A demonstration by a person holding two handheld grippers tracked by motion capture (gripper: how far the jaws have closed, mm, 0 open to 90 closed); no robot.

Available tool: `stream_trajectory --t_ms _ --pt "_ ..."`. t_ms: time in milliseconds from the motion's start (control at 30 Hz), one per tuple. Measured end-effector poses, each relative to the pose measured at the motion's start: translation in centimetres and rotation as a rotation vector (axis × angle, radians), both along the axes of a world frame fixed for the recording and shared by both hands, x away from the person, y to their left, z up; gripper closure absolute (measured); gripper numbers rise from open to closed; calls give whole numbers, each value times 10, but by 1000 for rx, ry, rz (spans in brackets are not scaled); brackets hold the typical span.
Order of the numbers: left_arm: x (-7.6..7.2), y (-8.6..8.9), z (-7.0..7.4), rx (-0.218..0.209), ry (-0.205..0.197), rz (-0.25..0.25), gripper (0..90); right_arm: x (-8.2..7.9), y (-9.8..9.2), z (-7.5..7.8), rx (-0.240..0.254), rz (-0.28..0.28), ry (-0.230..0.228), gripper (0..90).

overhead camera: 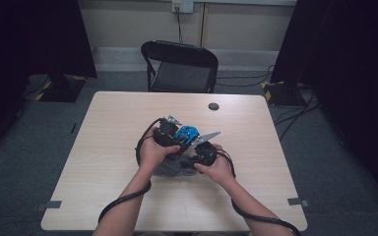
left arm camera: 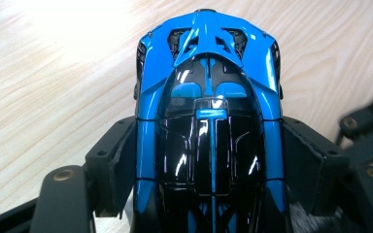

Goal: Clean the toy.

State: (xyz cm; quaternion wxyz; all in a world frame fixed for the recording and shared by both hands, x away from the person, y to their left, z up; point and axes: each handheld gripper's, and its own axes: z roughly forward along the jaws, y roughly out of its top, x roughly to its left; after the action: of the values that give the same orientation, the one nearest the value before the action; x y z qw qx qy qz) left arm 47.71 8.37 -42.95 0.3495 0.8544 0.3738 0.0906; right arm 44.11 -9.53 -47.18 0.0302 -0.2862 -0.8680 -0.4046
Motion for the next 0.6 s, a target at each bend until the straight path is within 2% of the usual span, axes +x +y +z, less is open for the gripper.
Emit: stream_trajectory --t_ms 100,300,500,533,600 --pt "2 2 -1 -20 -3 28 282 -2 2 1 -13 22 5 767" --pt "7 12 2 -26 -19 60 282 -2 1 2 -34 40 6 766" --pt "10 22 7 -24 -25 81 282 -3 -3 3 -64 59 11 766" --pt "11 25 7 -6 -26 76 282 -4 -4 4 -70 61 7 765" --pt "11 28 7 -2 -26 78 282 -4 -8 7 -76 56 1 765"
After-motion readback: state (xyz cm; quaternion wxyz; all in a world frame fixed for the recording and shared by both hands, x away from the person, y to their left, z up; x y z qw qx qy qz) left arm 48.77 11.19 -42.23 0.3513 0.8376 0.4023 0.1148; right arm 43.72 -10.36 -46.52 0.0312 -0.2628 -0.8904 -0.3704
